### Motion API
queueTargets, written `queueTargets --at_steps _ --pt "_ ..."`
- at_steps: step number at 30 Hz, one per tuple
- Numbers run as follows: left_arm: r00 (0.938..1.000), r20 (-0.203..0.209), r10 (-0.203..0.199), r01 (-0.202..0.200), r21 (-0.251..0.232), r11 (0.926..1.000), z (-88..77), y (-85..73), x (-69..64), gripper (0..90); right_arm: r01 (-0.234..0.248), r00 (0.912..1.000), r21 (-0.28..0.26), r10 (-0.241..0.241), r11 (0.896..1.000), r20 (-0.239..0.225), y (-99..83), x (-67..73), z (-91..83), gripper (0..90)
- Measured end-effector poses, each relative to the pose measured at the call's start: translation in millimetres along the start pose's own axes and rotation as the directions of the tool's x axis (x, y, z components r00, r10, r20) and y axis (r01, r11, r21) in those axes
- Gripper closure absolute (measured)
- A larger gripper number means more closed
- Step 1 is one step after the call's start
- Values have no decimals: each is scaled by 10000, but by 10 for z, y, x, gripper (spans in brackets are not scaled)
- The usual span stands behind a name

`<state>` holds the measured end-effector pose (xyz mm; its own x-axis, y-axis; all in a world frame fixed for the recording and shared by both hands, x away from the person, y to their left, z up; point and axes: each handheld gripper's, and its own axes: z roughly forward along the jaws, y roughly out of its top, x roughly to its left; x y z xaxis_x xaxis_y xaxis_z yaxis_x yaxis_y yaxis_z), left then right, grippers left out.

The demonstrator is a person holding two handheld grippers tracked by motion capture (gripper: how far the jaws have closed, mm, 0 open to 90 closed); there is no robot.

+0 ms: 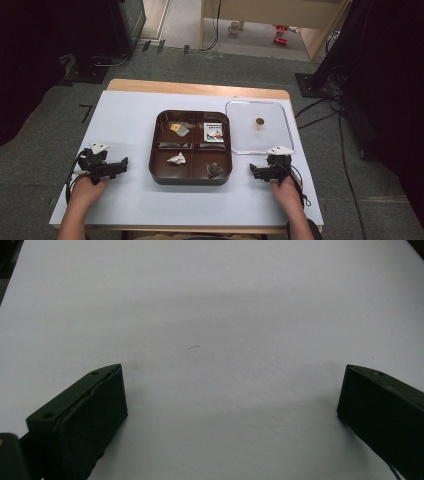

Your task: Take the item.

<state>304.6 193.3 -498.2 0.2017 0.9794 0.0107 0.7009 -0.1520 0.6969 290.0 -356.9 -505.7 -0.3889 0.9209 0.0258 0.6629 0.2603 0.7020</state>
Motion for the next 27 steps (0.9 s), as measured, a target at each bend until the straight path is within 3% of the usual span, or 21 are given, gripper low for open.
queueTargets --at_steps 20,25,27 --pt "10000 47 -54 54 -7 10000 0 3 6 0 -4 10000 4 4 10000 3 0 1 0 0" --pt "9996 215 201 -202 42 9998 -2 17 24 0 0 10000 6 0 10000 1 1 0 0 0" --pt "9987 381 328 -330 55 9994 -14 38 44 80 2 10000 5 -2 10000 -3 1 0 1 0"
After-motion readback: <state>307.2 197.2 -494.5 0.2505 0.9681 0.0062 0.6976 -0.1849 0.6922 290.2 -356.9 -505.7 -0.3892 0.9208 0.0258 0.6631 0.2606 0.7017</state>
